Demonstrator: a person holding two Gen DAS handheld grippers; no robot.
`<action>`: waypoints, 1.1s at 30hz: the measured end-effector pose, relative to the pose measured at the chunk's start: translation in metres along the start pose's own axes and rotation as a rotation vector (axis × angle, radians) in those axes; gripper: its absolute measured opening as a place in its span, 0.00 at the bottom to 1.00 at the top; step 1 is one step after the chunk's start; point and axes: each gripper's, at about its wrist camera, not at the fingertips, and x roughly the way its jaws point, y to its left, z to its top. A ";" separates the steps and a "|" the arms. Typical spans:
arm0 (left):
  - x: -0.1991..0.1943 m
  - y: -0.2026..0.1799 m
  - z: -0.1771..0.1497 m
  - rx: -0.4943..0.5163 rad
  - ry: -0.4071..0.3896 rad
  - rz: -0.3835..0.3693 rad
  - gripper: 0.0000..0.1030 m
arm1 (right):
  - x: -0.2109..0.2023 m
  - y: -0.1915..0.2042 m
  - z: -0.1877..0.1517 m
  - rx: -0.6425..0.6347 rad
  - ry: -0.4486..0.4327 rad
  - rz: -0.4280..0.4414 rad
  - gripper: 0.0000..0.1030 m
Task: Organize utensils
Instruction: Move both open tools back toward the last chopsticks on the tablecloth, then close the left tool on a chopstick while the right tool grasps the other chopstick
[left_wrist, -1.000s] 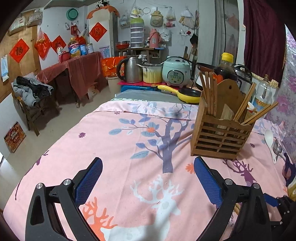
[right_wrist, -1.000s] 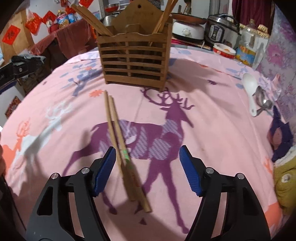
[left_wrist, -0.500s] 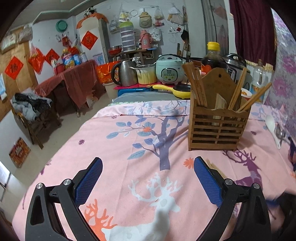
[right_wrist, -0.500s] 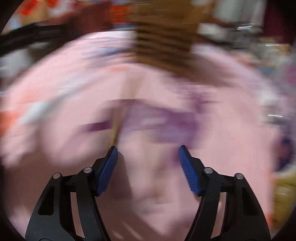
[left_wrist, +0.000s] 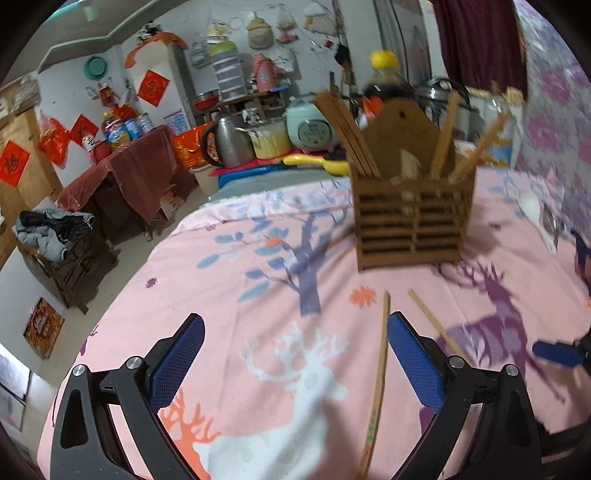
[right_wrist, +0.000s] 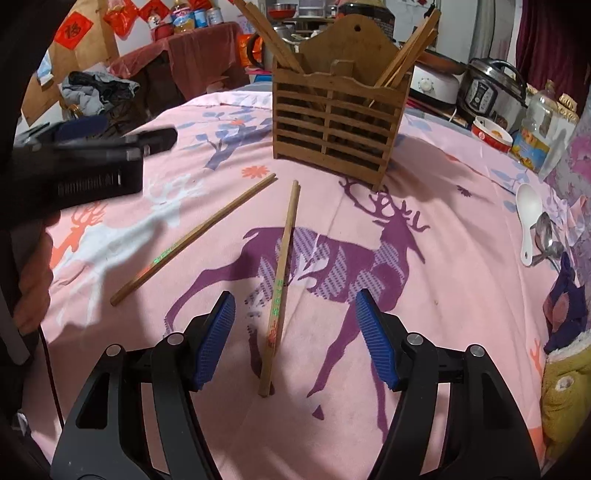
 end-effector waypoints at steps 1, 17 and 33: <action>0.000 -0.003 -0.005 0.015 0.005 -0.001 0.94 | 0.001 -0.001 -0.002 0.005 0.001 -0.001 0.65; -0.021 -0.023 -0.067 0.204 0.035 -0.035 0.94 | -0.013 -0.021 -0.042 0.160 -0.037 -0.010 0.65; 0.005 -0.009 -0.080 0.150 0.231 -0.193 0.94 | -0.002 -0.023 -0.048 0.178 0.014 0.027 0.65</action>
